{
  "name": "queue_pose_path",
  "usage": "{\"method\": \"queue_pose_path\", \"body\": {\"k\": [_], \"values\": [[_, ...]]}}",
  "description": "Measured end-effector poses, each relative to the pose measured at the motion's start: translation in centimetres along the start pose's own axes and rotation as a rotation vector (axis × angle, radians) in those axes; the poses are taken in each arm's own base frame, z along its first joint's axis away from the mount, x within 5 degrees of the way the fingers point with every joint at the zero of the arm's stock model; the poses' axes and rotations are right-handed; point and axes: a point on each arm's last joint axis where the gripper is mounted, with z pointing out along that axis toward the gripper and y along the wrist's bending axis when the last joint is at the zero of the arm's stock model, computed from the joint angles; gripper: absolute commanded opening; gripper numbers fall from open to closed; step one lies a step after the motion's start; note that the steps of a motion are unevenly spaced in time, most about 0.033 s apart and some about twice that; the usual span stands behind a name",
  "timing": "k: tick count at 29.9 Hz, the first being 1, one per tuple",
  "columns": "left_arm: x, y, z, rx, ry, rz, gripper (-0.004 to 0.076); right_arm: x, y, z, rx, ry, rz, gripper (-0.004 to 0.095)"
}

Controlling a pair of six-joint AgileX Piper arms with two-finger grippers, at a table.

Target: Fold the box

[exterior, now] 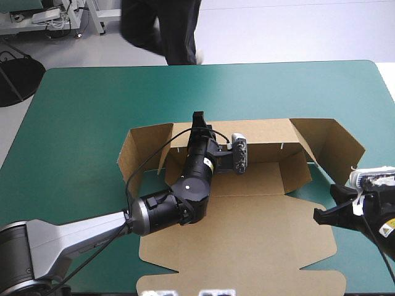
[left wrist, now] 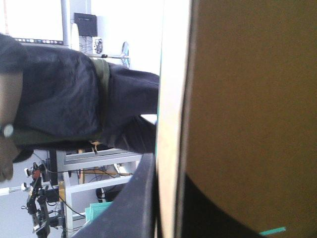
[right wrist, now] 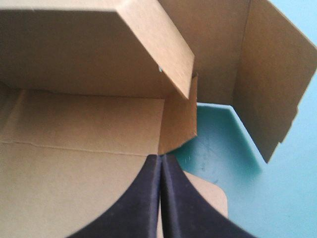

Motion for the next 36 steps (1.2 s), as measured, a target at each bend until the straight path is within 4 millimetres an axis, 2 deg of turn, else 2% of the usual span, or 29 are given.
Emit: {"method": "queue_pose_path", "body": {"k": [7, 12, 16, 20, 23, 26, 29, 32, 36], "values": [[0.0, -1.5, -0.8, -0.052, -0.004, 0.012, -0.0008, -6.0, 0.3, 0.3, -0.009, -0.039, -0.003, -0.0018], [0.0, -1.6, -0.9, -0.058, -0.004, -0.01, -0.0008, -11.2, 0.3, 2.3, -0.01, -0.046, -0.012, -0.0018], [0.0, -1.6, -0.9, -0.06, 0.0, -0.01, -0.0008, -14.7, 0.0, 5.3, -0.012, -0.001, -0.014, -0.0018], [0.1, -1.6, -1.0, -0.065, 0.011, -0.015, -0.0008, -17.3, -0.7, 9.7, -0.01, 0.079, -0.006, -0.0018], [0.1, -1.6, -1.0, -0.065, 0.011, -0.017, -0.0008, -18.6, -1.8, 12.8, 0.0, 0.149, 0.012, -0.0018], [0.1, -1.6, -1.0, -0.065, 0.012, -0.026, -0.0008, -18.7, -3.4, 16.1, 0.015, 0.252, 0.044, -0.0018], [0.1, -1.6, -1.0, -0.066, 0.011, -0.031, -0.0008, -18.0, -4.7, 19.3, 0.022, 0.356, 0.064, -0.0018], [0.1, -1.6, -1.0, -0.067, 0.012, -0.037, -0.0008, -16.9, -5.4, 21.6, 0.013, 0.444, 0.069, -0.0018], [0.1, -1.5, -1.0, -0.068, 0.011, -0.052, -0.0008, -15.7, -5.5, 23.5, -0.032, 0.533, 0.079, -0.0018]]}}
